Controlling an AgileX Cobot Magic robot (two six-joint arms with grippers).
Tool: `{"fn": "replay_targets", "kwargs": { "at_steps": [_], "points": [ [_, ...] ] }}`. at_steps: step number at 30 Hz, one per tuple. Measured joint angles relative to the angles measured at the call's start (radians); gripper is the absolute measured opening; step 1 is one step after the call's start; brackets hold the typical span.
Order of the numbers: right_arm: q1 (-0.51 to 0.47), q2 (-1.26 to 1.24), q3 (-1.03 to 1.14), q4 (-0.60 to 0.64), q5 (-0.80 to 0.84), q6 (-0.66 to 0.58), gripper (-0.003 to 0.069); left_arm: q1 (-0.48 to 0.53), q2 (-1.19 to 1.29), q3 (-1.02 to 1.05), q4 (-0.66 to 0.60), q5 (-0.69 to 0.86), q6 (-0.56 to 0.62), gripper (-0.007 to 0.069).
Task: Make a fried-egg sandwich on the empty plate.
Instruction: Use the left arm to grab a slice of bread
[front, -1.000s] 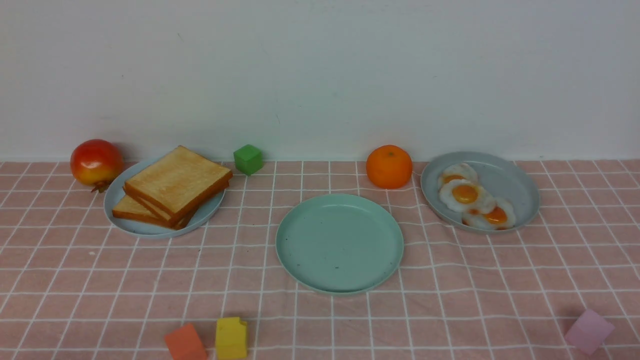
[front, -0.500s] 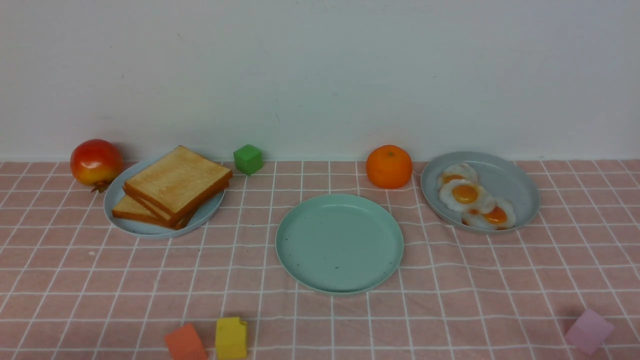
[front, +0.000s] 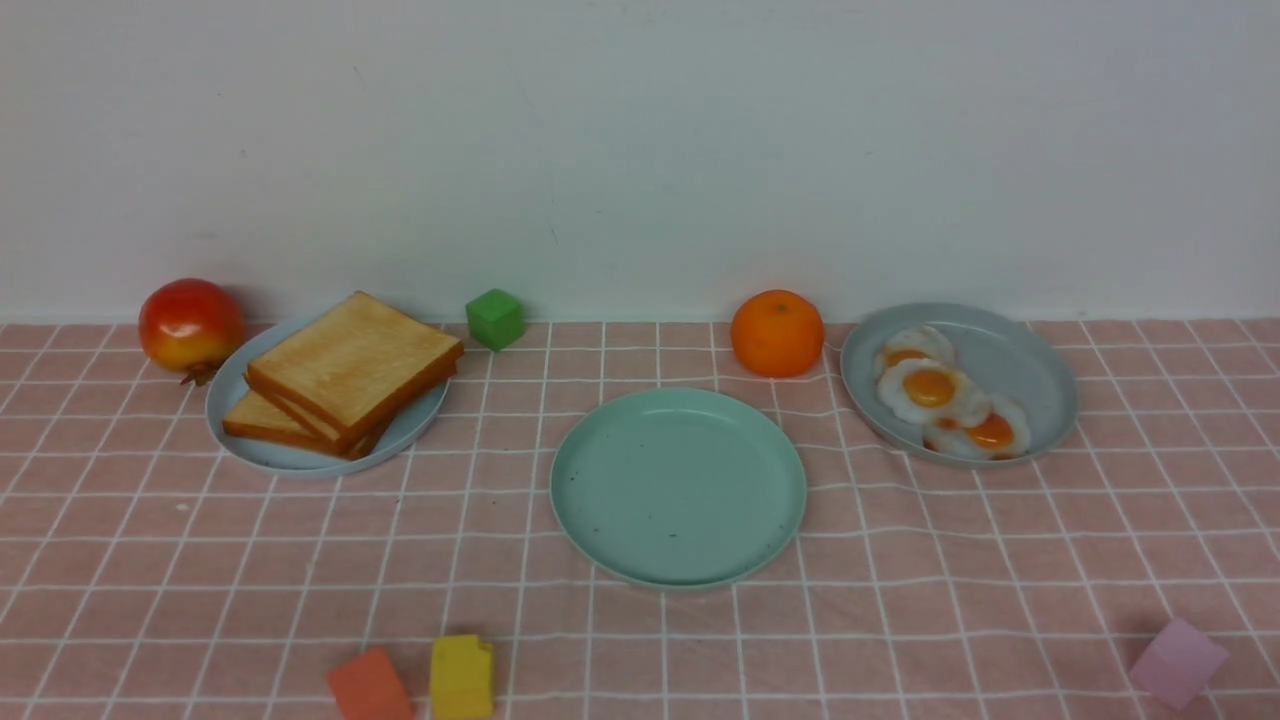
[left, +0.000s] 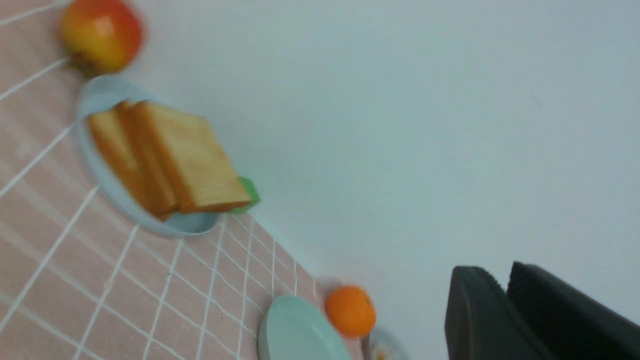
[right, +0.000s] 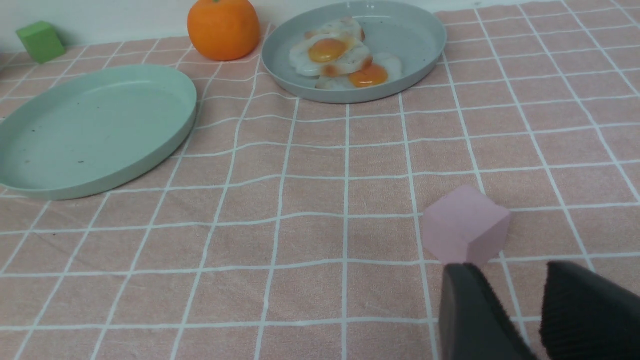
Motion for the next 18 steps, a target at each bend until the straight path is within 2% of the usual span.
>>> {"fn": "replay_targets", "kwargs": {
  "at_steps": [4,7,9,13,15,18],
  "points": [
    [0.000,0.000,0.000,0.000,0.000,0.000,0.0242,-0.001,0.192,-0.186,0.085,0.260,0.118,0.0024],
    [0.000,0.000,0.000,0.000,0.000,0.000,0.0242,-0.005,0.415,-0.350,0.142,0.493,0.250,0.0006],
    [0.000,0.000,0.000,0.000,0.000,0.000,0.0242,-0.029,0.530,-0.431,0.168,0.569,0.300,0.0003],
    [0.000,0.000,0.000,0.000,0.000,0.000,0.0242,-0.135,0.746,-0.580,0.234,0.636,0.330,0.0003],
    [0.000,-0.001,0.000,0.000,0.000,0.000,0.0242,-0.221,0.902,-0.691,0.327,0.659,0.333,0.0003],
    [0.000,-0.001,0.000,0.000,0.000,0.000,0.0242,-0.269,1.067,-0.804,0.407,0.650,0.323,0.0003]
  ]
}}
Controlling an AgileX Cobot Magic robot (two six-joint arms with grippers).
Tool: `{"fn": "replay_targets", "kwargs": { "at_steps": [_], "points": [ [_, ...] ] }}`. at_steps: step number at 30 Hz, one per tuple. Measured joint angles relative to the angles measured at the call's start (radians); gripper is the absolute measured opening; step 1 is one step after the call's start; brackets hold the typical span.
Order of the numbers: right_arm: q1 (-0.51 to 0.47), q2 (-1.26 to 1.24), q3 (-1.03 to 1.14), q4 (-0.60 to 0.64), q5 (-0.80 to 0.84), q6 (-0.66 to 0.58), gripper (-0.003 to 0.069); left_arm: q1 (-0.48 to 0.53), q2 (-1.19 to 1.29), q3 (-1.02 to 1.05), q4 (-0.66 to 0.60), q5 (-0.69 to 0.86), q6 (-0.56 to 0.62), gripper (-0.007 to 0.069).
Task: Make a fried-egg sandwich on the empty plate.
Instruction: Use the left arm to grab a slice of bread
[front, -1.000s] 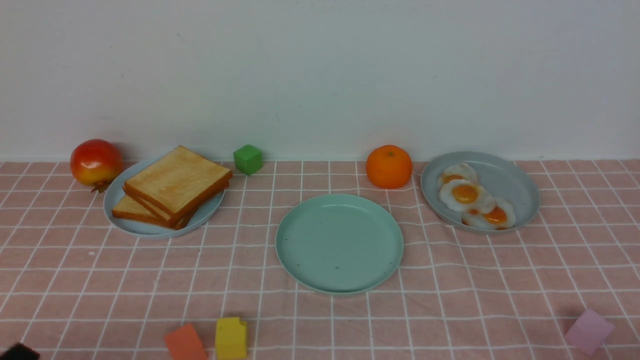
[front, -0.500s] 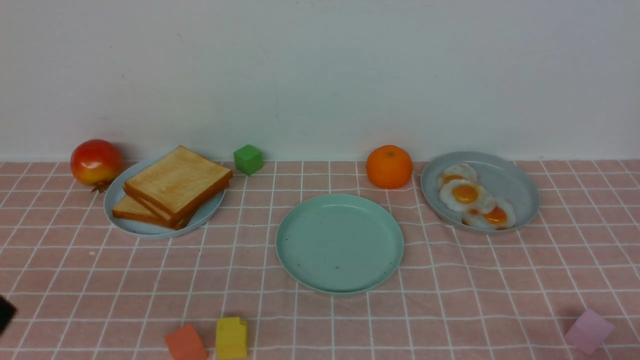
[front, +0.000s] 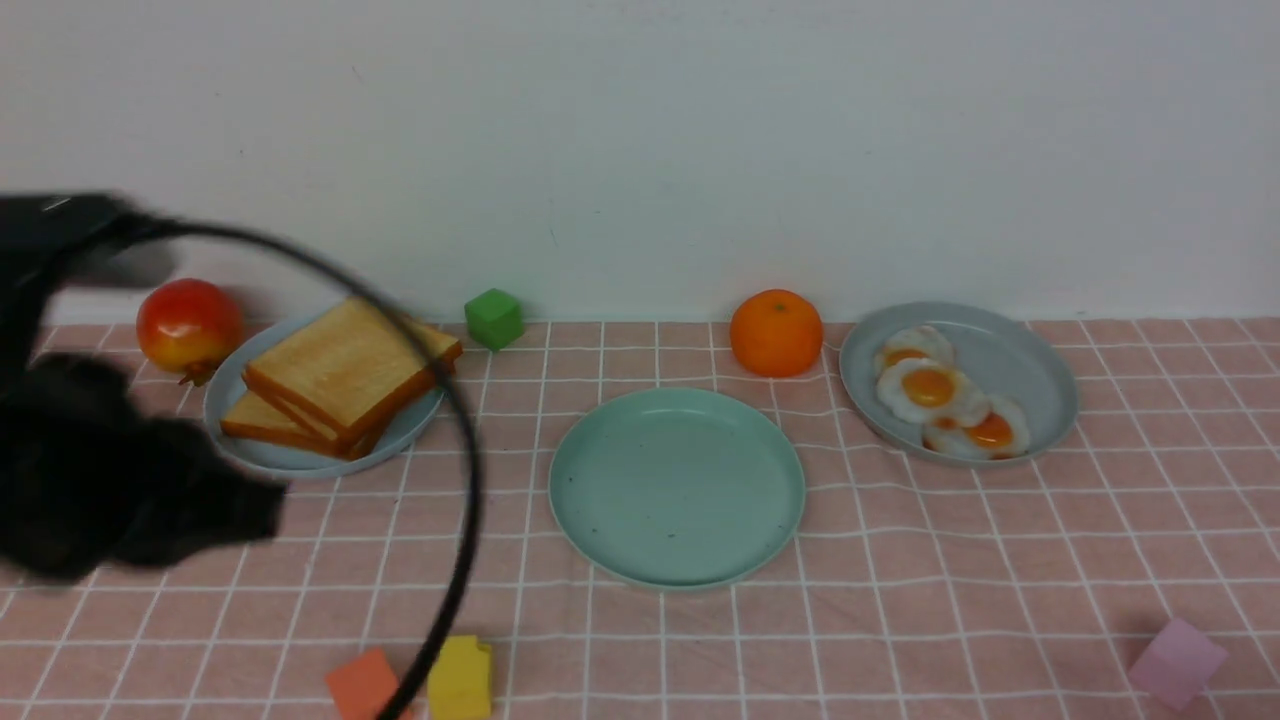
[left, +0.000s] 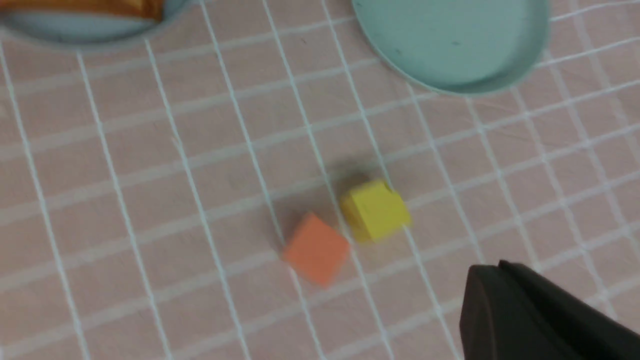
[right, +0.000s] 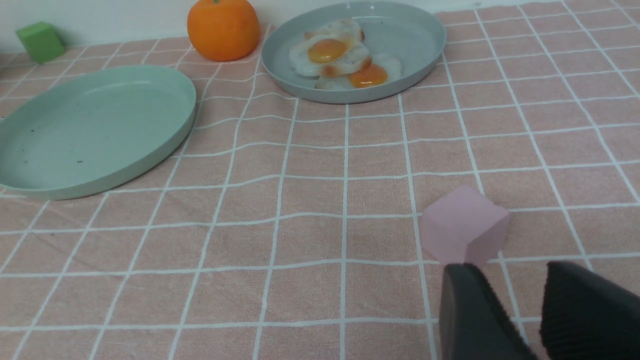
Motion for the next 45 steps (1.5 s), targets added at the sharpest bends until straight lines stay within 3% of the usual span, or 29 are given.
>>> {"fn": "replay_targets", "kwargs": {
  "at_steps": [4,13,21,31,37,39,41,43,45],
  "points": [
    [0.000,0.000,0.000,0.000,0.000,0.000,0.0242,-0.018,0.206,-0.178,0.051,0.008,-0.070,0.0001],
    [0.000,0.000,0.000,0.000,0.000,0.000,0.0242,-0.019,0.467,-0.391,0.176,0.108,-0.074,-0.0013],
    [0.000,0.000,0.000,0.000,0.000,0.000,0.0242,-0.019,0.502,-0.402,0.204,0.033,-0.076,-0.0013],
    [0.000,0.000,0.000,0.007,-0.010,0.003,0.0242,-0.019,0.502,-0.403,0.249,0.057,-0.080,-0.0013],
    [0.000,0.000,0.009,0.227,-0.176,0.139,0.0242,-0.019,0.502,-0.403,0.266,0.092,-0.080,-0.0013],
    [0.000,0.000,0.009,0.360,-0.295,0.183,0.0242,-0.019,0.502,-0.403,0.266,0.096,-0.080,-0.0013],
    [0.000,0.000,0.009,0.391,-0.321,0.189,0.0242,-0.019,0.502,-0.403,0.266,0.095,-0.080,-0.0013],
    [0.000,0.000,-0.027,0.448,-0.282,0.188,0.0242,-0.019,0.502,-0.403,0.267,0.080,-0.073,-0.0013],
    [0.004,0.028,-0.127,0.451,-0.143,0.158,0.0242,-0.019,0.509,-0.405,0.269,0.066,-0.072,-0.0013]
  ]
}}
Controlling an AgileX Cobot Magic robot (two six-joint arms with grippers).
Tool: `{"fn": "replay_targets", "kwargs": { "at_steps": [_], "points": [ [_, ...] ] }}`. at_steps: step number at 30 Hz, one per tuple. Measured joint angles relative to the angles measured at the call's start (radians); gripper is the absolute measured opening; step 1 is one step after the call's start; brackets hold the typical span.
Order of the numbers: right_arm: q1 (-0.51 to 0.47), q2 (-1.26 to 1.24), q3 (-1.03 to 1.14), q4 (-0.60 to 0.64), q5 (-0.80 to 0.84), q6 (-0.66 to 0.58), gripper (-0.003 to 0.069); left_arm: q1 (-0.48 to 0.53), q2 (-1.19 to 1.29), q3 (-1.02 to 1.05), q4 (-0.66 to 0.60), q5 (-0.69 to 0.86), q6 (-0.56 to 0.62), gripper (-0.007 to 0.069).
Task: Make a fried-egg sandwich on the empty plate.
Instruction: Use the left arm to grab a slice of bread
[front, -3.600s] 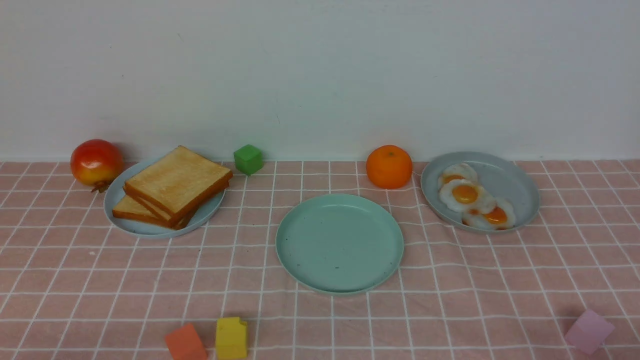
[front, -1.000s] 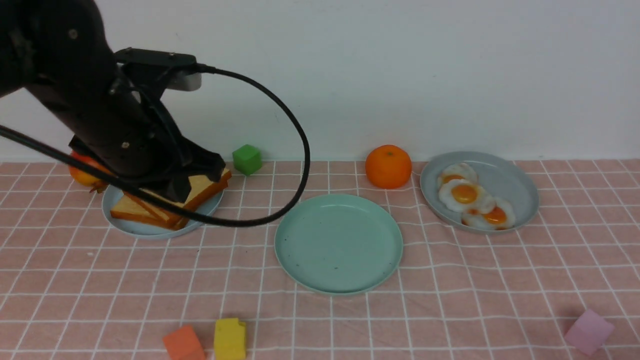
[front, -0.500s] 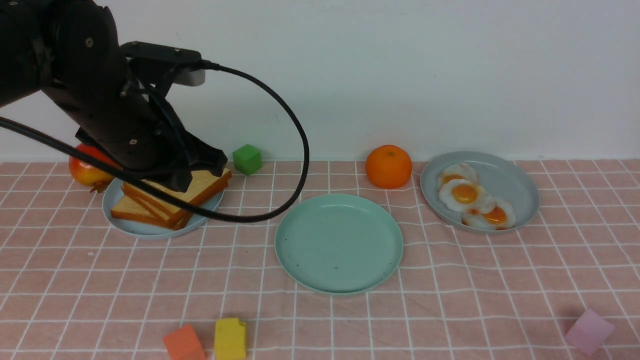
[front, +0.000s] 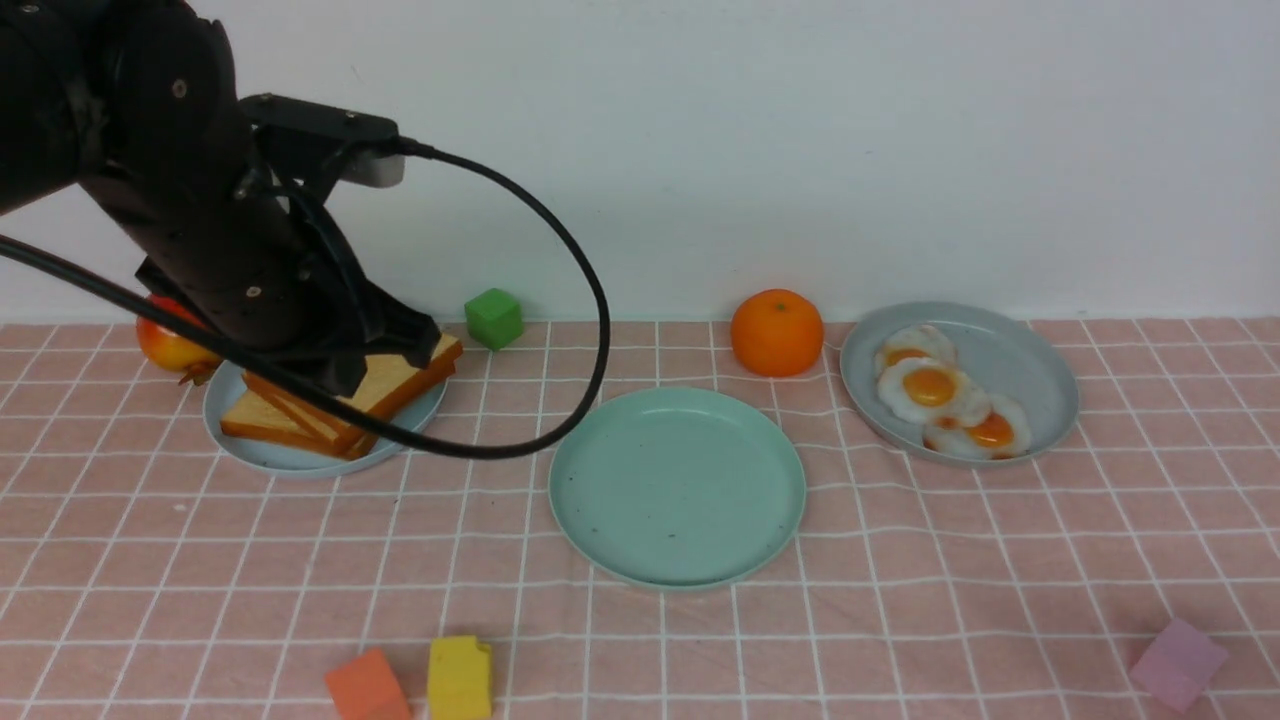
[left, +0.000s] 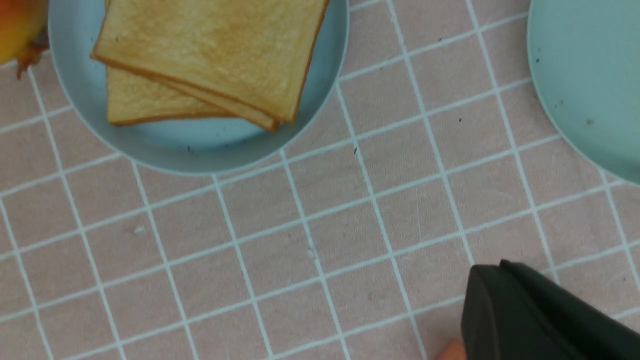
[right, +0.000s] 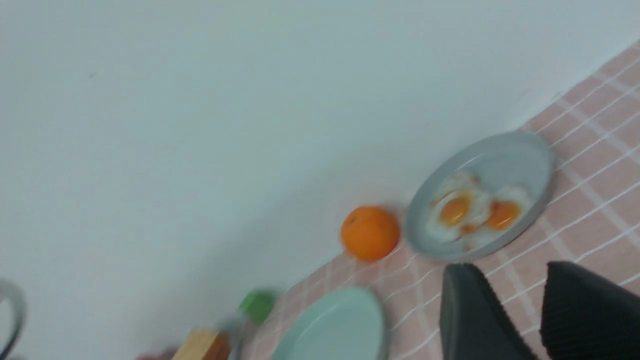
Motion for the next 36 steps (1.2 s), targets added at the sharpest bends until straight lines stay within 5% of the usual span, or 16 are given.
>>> {"fn": "replay_targets", "kwargs": {
  "at_steps": [6,10,15,26,36],
  "points": [
    [0.006,0.251,-0.412,-0.135,0.569,-0.130,0.0242,0.000,0.119,-0.070,0.012,0.025,0.000,-0.0013],
    [0.010,0.377,-0.570,-0.229,0.790,-0.209,0.0242,0.005,0.239,-0.170,0.051,0.060,-0.007,-0.0013],
    [0.035,0.402,-0.603,-0.241,0.830,-0.233,0.0242,0.048,0.384,-0.336,0.043,0.143,-0.002,0.0043],
    [0.035,0.402,-0.603,-0.249,0.840,-0.237,0.0242,0.109,0.535,-0.456,0.041,0.096,0.156,0.0407],
    [0.035,0.402,-0.603,-0.249,0.794,-0.237,0.0242,0.091,0.567,-0.457,0.018,-0.014,0.207,0.0443]
  ]
}}
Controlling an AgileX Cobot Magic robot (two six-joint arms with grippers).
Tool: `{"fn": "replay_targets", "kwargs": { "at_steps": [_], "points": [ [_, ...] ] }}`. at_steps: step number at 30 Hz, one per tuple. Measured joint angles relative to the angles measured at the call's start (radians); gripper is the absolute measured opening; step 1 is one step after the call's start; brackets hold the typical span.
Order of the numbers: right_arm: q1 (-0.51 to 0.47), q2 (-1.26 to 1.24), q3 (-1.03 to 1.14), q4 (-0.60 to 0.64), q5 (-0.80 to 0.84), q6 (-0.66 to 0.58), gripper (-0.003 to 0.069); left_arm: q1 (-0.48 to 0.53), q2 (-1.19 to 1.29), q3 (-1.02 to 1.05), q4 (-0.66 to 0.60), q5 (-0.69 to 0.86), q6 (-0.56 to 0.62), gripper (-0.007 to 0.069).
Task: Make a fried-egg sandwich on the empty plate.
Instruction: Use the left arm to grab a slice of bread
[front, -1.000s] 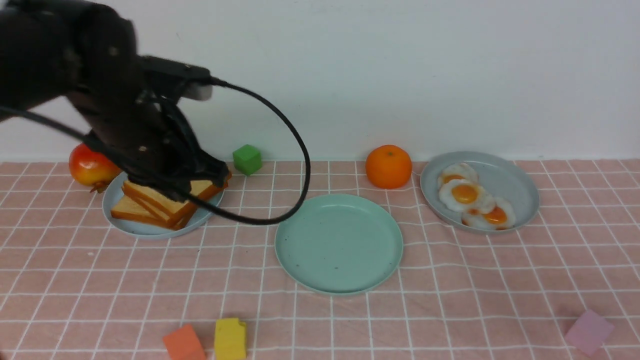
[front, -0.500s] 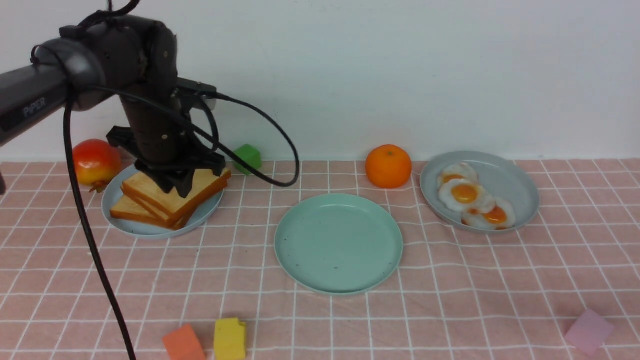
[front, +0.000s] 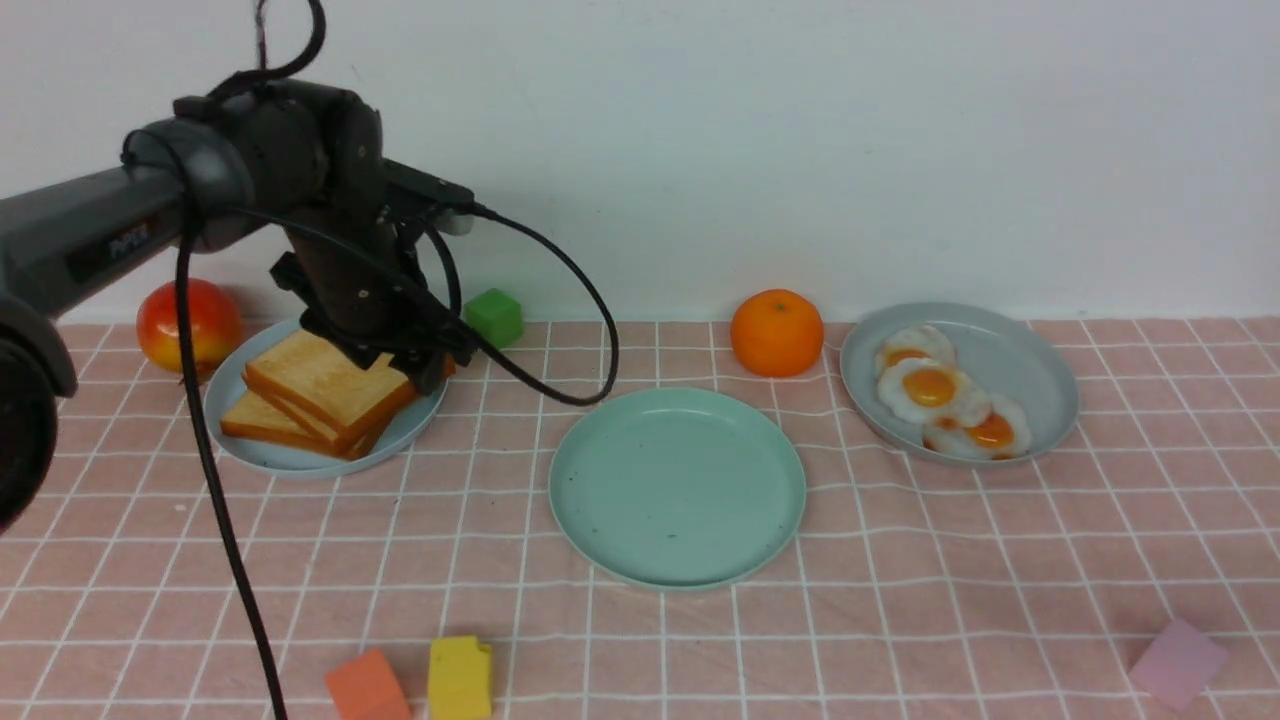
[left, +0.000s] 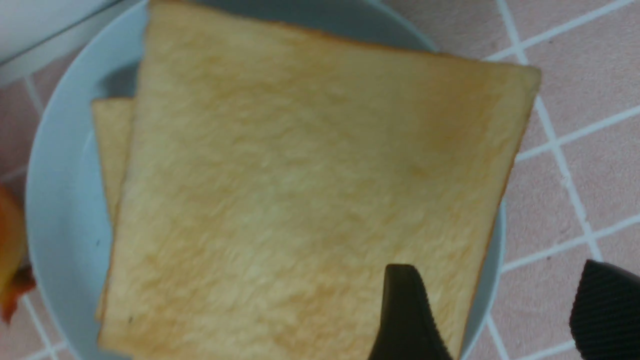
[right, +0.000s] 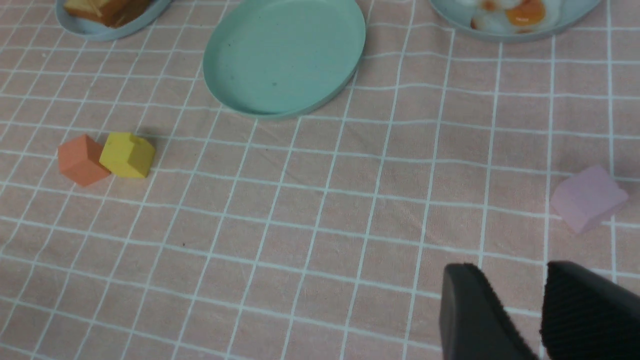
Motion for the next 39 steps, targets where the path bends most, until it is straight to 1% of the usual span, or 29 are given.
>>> {"fn": "replay_targets", "kwargs": {
  "at_steps": [2,5,8,11,14,18,21,23,26,30,34,39],
  "points": [
    [0.000,0.000,0.000,0.000,-0.019,0.000,0.0242,-0.006,0.026,-0.001,0.035,-0.027,0.008,0.0442],
    [0.000,0.000,0.000,0.000,-0.027,0.000,0.0242,-0.008,0.041,-0.001,0.082,-0.050,-0.010,0.0442],
    [0.000,0.000,0.000,0.000,-0.027,0.000,0.0242,-0.008,0.043,-0.001,0.099,-0.058,-0.037,0.0434],
    [0.000,0.000,0.000,0.000,-0.028,0.000,0.0242,-0.008,0.047,-0.002,0.105,-0.062,-0.052,0.0407],
    [0.000,0.000,0.000,0.000,-0.031,0.000,0.0242,-0.008,0.056,-0.007,0.116,-0.064,-0.054,0.0349],
    [0.000,0.000,0.000,0.000,-0.032,0.000,0.0242,-0.008,0.056,-0.008,0.122,-0.064,-0.054,0.0248],
    [0.000,0.000,0.000,0.000,-0.032,0.000,0.0242,-0.008,0.056,-0.008,0.122,-0.065,-0.054,0.0156],
    [0.000,0.000,0.000,0.000,-0.032,0.000,0.0242,-0.008,0.056,-0.008,0.122,-0.065,-0.054,0.0070],
    [0.000,0.000,0.000,0.000,-0.032,0.000,0.0242,-0.008,0.056,-0.008,0.122,-0.067,-0.054,0.0004],
    [0.000,0.000,0.000,0.000,-0.032,0.000,0.0242,-0.009,0.056,-0.015,0.121,-0.057,-0.054,0.0001],
    [0.000,0.000,0.000,0.000,-0.032,0.000,0.0242,-0.014,0.054,-0.036,0.116,-0.016,-0.054,0.0001],
    [0.000,0.000,0.000,0.000,-0.032,0.000,0.0242,-0.047,-0.004,-0.036,0.117,-0.001,-0.055,0.0001]
  ]
}}
